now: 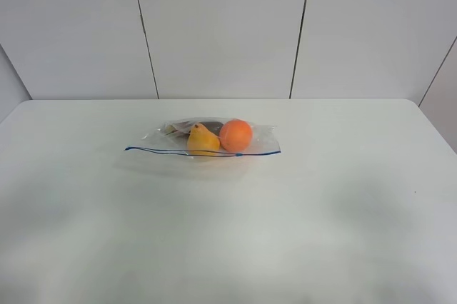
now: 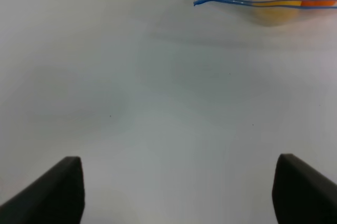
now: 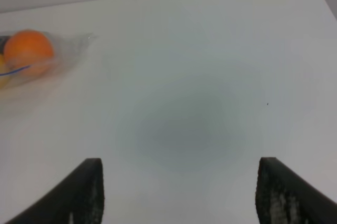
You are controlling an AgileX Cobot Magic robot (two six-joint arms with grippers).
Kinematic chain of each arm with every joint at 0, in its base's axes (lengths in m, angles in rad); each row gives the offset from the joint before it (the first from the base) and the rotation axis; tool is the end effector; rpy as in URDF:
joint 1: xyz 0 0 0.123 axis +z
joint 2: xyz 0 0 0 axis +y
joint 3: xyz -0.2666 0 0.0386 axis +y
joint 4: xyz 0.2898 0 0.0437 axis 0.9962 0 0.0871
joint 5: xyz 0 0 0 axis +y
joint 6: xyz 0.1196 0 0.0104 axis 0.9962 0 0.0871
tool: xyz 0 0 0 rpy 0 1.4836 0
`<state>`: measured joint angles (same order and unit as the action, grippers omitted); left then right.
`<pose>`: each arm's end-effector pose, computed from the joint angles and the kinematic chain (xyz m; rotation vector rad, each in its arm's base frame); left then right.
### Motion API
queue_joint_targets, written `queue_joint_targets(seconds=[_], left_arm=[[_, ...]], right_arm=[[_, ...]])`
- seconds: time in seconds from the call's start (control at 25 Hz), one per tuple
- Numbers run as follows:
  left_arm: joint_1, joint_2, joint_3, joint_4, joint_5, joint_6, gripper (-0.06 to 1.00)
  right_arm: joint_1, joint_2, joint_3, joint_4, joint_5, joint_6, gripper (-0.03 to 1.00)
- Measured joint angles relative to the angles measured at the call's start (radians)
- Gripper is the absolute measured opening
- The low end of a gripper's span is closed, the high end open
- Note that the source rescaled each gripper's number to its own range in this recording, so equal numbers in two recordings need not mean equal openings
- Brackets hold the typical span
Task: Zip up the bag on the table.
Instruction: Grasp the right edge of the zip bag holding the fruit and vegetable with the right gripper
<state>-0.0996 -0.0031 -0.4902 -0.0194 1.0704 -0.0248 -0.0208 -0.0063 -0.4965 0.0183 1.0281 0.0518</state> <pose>0.0732 -0.0094 0.2800 0.0780 2.0606 -0.1002 0.0747 0.0003 0.2869 0.0724 2.0077 0.0416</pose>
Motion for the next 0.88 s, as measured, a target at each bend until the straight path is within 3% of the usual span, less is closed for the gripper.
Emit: queue_joint_targets(seconds=[0.88], left_arm=[[0.000, 0.000, 0.000, 0.000, 0.000, 0.000, 0.88]], right_arm=[[0.000, 0.000, 0.000, 0.000, 0.000, 0.000, 1.00]])
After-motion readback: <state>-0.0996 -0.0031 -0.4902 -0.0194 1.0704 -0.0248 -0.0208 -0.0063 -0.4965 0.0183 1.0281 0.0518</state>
